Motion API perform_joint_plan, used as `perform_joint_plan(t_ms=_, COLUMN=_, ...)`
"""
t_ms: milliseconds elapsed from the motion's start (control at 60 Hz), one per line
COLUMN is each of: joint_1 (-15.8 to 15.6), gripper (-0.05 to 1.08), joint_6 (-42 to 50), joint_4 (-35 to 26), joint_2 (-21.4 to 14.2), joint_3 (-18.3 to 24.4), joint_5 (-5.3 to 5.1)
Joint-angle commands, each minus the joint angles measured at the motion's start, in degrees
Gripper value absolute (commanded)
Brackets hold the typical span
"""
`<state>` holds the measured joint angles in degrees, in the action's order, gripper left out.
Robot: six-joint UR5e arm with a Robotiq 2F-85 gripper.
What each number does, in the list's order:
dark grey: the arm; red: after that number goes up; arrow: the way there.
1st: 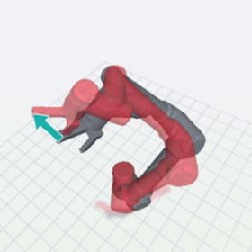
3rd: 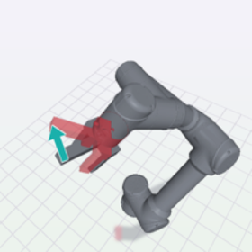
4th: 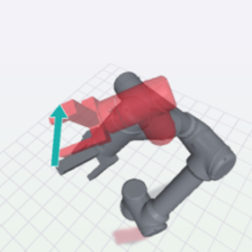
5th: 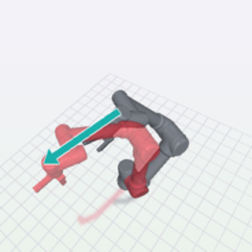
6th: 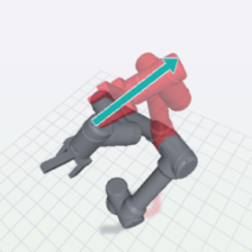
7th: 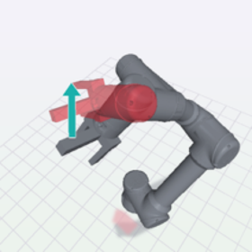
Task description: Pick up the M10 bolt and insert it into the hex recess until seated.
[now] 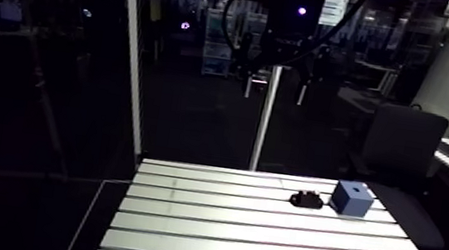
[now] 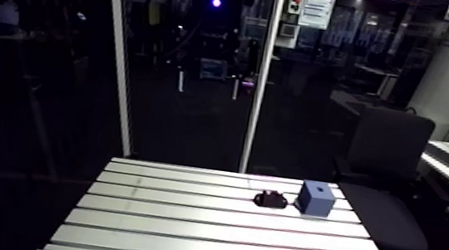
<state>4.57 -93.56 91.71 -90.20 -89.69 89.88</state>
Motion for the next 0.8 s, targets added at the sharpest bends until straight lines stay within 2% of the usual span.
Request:
perform_joint_plan(t_ms=17, joint_1=-1.7, gripper=0.01, joint_6=-2.7, joint_4=0.1, joint_2=5.5, joint_3=6.2, joint_5=0.34)
perform_joint_plan(t_ms=433, joint_1=-1.7, gripper=0.01, joint_6=-2.8, joint_4=0.2, joint_2=5.4, joint_3=5.9, joint_5=0.59)
perform_joint_plan(t_ms=617, joint_1=-1.7, gripper=0.01, joint_6=-3.2, joint_4=2.3, joint_2=5.4, joint_3=5.6, joint_5=0.69)
perform_joint_plan(t_ms=717, joint_1=-0.8, gripper=0.01, joint_6=-5.7, joint_4=2.4, joint_2=5.4, joint_3=5.1, joint_5=0.77)
perform_joint_plan(t_ms=767, joint_1=0.3, gripper=0.01, joint_6=-7.0, joint_4=2.9, joint_2=5.3, joint_3=4.4, joint_5=0.78)
perform_joint_plan(t_ms=800, joint_1=2.3, gripper=0.01, joint_6=-8.1, joint_4=4.7, joint_2=5.3, joint_3=3.4, joint_5=0.7)
